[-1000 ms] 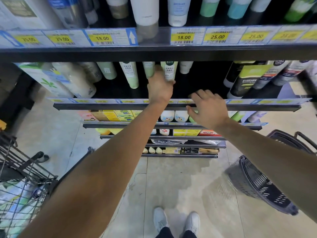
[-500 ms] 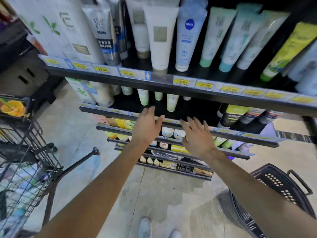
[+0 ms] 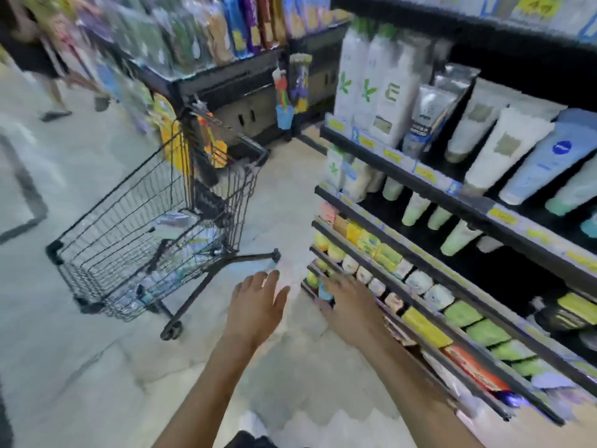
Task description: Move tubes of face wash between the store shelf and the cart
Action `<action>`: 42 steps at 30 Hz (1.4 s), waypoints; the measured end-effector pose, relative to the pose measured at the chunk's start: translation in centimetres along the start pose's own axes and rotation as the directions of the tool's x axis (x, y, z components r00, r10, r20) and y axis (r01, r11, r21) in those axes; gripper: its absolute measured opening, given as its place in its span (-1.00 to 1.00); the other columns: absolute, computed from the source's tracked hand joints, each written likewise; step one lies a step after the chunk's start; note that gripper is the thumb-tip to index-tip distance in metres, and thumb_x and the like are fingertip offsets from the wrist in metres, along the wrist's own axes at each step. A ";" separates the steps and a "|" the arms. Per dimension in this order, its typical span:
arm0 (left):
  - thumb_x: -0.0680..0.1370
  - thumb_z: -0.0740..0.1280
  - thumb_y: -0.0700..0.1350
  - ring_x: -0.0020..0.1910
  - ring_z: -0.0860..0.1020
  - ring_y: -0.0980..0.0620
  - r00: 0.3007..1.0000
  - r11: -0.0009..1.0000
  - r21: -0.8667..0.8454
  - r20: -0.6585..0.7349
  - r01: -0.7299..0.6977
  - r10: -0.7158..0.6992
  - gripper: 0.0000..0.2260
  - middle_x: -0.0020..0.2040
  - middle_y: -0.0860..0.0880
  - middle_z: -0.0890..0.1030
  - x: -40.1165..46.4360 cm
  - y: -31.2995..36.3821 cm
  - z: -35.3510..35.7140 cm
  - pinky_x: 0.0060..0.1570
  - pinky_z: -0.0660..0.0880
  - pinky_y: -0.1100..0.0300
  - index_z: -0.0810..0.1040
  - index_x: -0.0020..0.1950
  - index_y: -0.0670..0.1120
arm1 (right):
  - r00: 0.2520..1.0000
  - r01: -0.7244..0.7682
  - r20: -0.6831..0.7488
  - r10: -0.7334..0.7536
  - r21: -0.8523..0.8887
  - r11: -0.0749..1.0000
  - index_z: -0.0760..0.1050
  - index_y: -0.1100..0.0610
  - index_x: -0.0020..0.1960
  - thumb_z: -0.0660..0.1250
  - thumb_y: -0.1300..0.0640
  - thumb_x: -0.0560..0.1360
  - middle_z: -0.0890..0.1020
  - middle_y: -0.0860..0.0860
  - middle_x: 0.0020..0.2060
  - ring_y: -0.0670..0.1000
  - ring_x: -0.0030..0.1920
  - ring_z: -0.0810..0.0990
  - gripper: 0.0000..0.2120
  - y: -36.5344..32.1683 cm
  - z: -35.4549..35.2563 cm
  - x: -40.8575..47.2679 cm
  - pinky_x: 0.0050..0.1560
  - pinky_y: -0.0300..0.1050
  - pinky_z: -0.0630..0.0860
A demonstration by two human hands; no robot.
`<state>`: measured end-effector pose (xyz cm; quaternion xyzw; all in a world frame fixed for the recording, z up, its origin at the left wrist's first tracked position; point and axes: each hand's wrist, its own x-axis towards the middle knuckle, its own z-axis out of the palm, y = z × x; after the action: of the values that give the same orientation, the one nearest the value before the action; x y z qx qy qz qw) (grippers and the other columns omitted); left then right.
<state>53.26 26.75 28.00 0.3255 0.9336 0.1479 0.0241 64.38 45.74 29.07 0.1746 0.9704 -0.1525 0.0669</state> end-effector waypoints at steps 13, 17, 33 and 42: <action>0.68 0.18 0.15 0.27 0.56 -0.19 0.885 0.881 -0.100 -0.017 0.462 -0.466 -0.57 0.31 -0.10 0.60 -5.5 -20.0 -4.7 0.19 0.52 -0.06 0.48 0.46 -0.05 | 0.950 0.291 0.112 -0.292 0.031 0.956 0.34 -0.06 0.56 0.17 -0.20 0.66 0.37 -0.01 0.55 0.05 0.56 0.28 -0.49 -18.0 5.2 11.1 0.50 0.07 0.31; 0.69 0.18 0.13 0.27 0.54 -0.18 0.858 0.851 -0.123 0.003 0.510 -0.514 -0.57 0.30 -0.11 0.59 -4.2 -23.8 -5.7 0.21 0.52 -0.05 0.47 0.47 -0.06 | 0.935 0.314 0.158 -0.316 0.040 0.949 0.34 -0.10 0.54 0.15 -0.21 0.67 0.38 -0.03 0.54 0.03 0.55 0.30 -0.52 -20.6 6.5 13.8 0.51 0.02 0.29; 0.64 0.06 0.21 0.21 0.55 -0.16 0.757 0.749 -0.113 0.141 0.652 -0.638 -0.52 0.25 -0.07 0.59 11.6 -32.6 -3.1 0.12 0.54 -0.11 0.46 0.42 -0.03 | 0.865 0.359 0.319 -0.387 0.145 0.922 0.39 -0.02 0.53 0.24 -0.10 0.66 0.43 -0.05 0.49 0.01 0.49 0.35 -0.53 -24.7 7.2 36.2 0.48 -0.01 0.33; 0.68 0.17 0.12 0.31 0.51 -0.17 0.650 0.627 -0.172 0.234 0.760 -0.723 -0.56 0.32 -0.10 0.55 18.0 -38.3 -1.5 0.22 0.50 -0.11 0.42 0.50 -0.05 | 0.813 0.398 0.403 -0.421 0.142 0.906 0.50 0.08 0.42 0.34 -0.01 0.61 0.56 0.05 0.30 0.15 0.30 0.52 -0.59 -31.1 8.6 51.5 0.19 0.01 0.49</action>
<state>15.86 8.97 19.17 -0.0848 0.9530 0.2195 0.1911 5.95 31.68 20.01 -0.0740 0.9426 -0.2225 0.2376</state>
